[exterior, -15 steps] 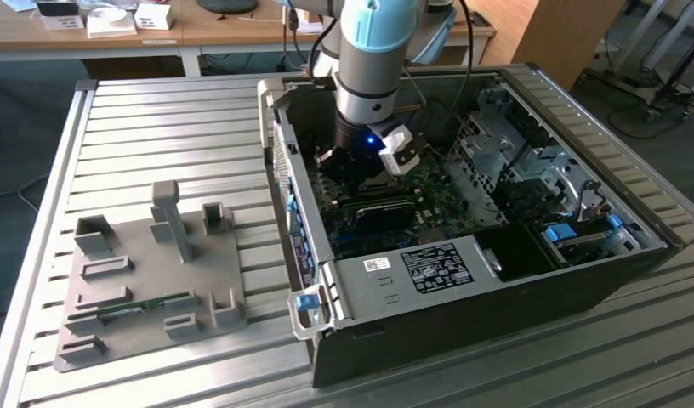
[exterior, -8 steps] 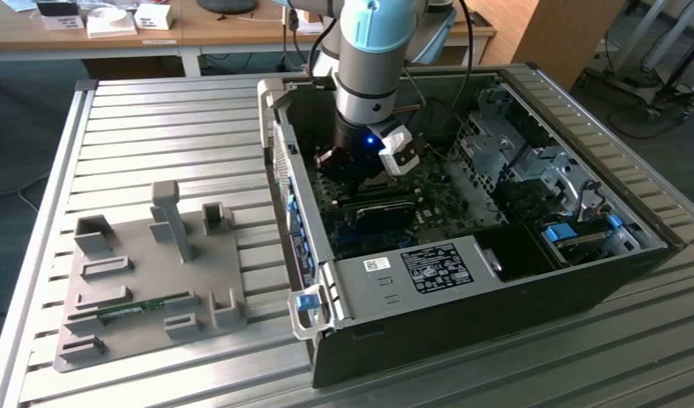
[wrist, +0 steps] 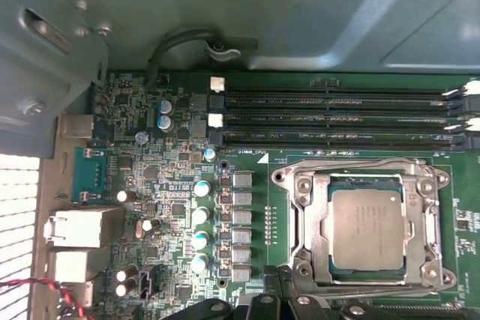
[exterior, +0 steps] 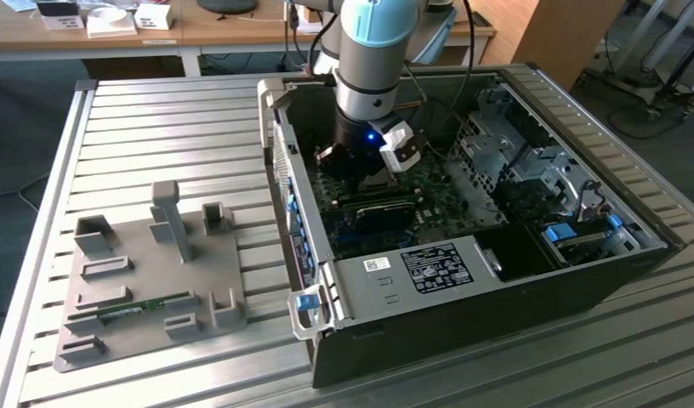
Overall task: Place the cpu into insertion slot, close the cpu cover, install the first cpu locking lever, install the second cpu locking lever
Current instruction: 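Install the second cpu locking lever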
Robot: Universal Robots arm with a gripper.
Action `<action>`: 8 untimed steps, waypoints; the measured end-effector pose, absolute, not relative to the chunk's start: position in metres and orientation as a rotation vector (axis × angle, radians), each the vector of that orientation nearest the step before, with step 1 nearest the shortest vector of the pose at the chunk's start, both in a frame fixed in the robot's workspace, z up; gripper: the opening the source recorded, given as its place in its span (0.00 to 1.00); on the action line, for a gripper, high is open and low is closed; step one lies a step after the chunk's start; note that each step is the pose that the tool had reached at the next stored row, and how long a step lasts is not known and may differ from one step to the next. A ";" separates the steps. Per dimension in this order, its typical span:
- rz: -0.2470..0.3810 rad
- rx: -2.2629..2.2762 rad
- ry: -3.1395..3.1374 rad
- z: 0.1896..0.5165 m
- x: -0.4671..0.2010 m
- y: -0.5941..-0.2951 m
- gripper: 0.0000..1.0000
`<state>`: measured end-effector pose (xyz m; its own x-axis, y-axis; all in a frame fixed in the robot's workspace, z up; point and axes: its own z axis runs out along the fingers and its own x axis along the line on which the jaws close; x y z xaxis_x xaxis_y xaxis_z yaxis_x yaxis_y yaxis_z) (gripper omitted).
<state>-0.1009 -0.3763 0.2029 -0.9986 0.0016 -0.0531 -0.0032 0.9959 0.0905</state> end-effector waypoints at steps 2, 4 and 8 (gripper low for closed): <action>0.140 -0.001 3.085 0.206 -0.101 -0.376 0.10; 0.140 -0.001 3.085 0.210 -0.101 -0.376 0.10; 0.140 -0.001 3.085 0.218 -0.101 -0.376 0.10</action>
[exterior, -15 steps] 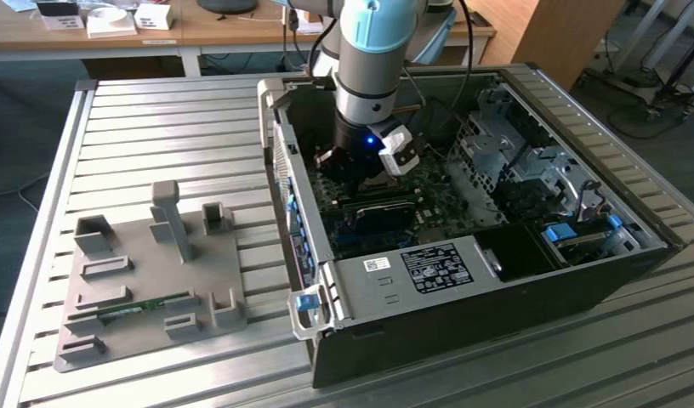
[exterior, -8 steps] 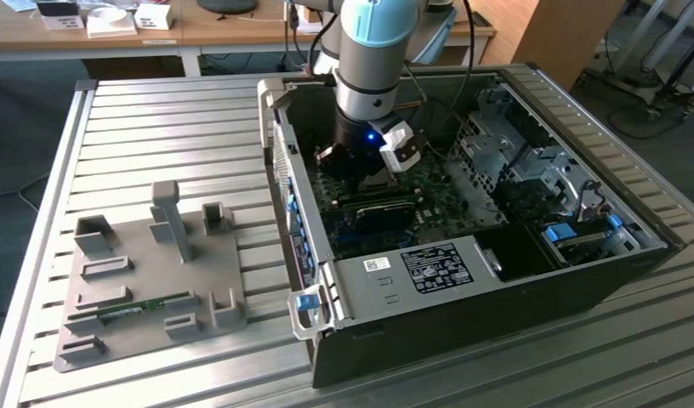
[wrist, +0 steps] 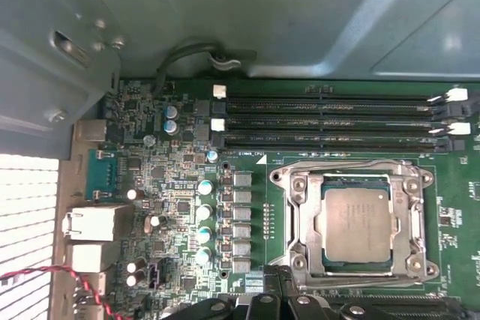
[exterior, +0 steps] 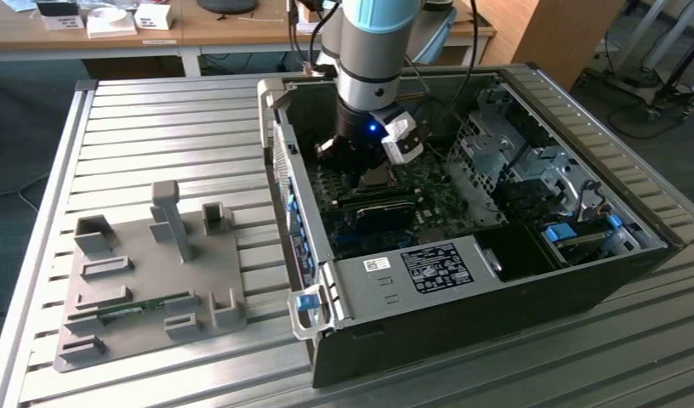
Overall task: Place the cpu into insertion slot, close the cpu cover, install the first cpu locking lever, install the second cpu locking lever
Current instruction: 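Install the second cpu locking lever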
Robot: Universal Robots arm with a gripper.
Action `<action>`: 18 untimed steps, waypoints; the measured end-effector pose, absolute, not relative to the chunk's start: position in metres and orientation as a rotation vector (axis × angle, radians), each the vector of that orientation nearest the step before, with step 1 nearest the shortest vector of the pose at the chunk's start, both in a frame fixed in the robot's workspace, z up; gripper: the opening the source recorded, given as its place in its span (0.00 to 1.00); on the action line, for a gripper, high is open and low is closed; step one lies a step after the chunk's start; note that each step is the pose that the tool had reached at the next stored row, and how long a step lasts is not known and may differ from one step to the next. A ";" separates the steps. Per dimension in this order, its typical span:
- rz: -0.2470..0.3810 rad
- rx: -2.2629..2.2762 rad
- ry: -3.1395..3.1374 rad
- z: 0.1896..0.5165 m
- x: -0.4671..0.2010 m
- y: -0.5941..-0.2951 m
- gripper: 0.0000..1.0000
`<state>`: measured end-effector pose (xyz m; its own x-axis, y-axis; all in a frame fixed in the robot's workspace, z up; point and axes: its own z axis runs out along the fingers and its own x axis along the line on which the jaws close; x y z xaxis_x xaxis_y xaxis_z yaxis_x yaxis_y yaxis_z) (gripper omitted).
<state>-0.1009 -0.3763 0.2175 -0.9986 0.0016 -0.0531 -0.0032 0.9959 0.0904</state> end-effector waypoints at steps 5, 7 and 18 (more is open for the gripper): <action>0.140 -0.001 3.085 0.223 -0.101 -0.376 0.10; 0.140 -0.001 3.085 0.223 -0.101 -0.376 0.10; 0.140 0.005 3.085 0.223 -0.092 -0.376 0.10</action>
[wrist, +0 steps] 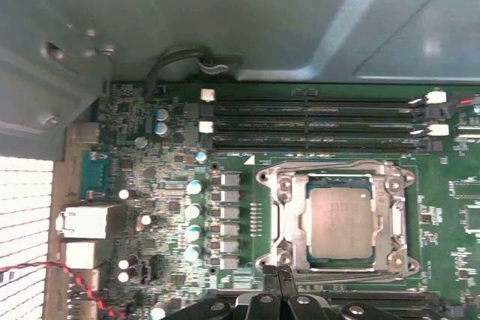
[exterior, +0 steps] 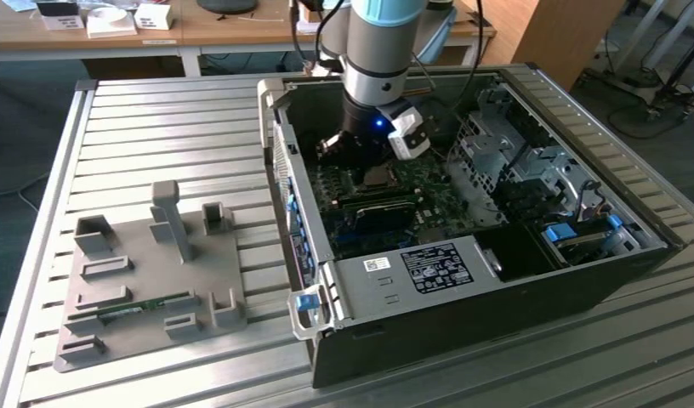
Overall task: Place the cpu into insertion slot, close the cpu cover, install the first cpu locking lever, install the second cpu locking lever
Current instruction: 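Install the second cpu locking lever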
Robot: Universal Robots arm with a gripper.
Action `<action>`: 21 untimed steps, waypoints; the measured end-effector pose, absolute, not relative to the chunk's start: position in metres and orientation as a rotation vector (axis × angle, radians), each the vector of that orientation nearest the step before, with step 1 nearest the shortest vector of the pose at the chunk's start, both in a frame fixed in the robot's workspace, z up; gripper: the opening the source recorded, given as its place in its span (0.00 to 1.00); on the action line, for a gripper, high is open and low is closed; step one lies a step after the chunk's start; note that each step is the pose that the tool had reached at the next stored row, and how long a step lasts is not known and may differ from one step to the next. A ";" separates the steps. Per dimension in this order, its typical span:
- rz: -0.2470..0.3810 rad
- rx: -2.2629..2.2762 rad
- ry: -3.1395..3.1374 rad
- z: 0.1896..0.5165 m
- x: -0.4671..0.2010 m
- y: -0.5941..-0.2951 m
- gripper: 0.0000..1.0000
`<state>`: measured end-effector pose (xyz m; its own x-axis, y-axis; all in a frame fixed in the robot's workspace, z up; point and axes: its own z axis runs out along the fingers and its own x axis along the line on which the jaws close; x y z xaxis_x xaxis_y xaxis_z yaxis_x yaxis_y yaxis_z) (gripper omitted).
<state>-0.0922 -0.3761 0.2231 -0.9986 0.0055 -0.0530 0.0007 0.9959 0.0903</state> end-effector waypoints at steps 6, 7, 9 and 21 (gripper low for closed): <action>0.140 0.011 3.085 0.223 -0.081 -0.374 0.10; 0.139 0.011 3.085 0.223 -0.079 -0.374 0.10; 0.139 0.012 3.085 0.223 -0.074 -0.372 0.10; 0.139 0.013 3.085 0.222 -0.058 -0.355 0.10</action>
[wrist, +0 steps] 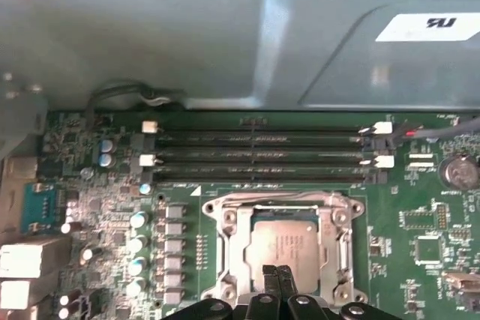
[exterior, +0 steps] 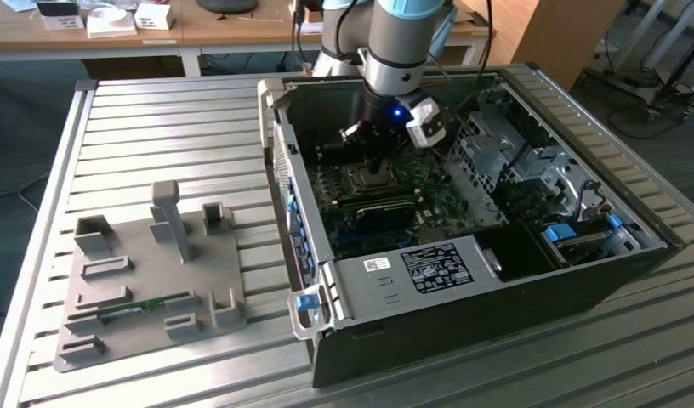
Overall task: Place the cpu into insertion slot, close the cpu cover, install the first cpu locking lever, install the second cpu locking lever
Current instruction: 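Install the second cpu locking lever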
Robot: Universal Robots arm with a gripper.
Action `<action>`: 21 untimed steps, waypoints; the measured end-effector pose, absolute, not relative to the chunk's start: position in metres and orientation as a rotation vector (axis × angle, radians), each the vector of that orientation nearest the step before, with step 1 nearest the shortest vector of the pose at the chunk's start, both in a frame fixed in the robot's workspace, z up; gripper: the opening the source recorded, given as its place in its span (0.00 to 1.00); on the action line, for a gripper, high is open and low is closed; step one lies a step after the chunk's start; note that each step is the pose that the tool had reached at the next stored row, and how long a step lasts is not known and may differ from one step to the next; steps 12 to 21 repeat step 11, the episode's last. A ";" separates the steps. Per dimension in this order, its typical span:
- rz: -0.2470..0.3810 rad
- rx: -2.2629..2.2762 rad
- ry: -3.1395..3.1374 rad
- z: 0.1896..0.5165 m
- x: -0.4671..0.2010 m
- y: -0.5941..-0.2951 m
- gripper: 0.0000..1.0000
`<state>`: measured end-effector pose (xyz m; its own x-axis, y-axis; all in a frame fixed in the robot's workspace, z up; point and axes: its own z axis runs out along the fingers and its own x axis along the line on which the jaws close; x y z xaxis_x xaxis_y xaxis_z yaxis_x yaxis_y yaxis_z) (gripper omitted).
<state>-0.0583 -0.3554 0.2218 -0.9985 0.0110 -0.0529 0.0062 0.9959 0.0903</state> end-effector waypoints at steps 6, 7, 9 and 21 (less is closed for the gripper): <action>0.139 0.013 3.085 0.222 -0.052 -0.353 0.10; 0.139 0.013 3.085 0.222 -0.052 -0.353 0.10; 0.139 0.013 3.085 0.222 -0.051 -0.353 0.10; 0.139 0.013 3.085 0.222 -0.051 -0.353 0.10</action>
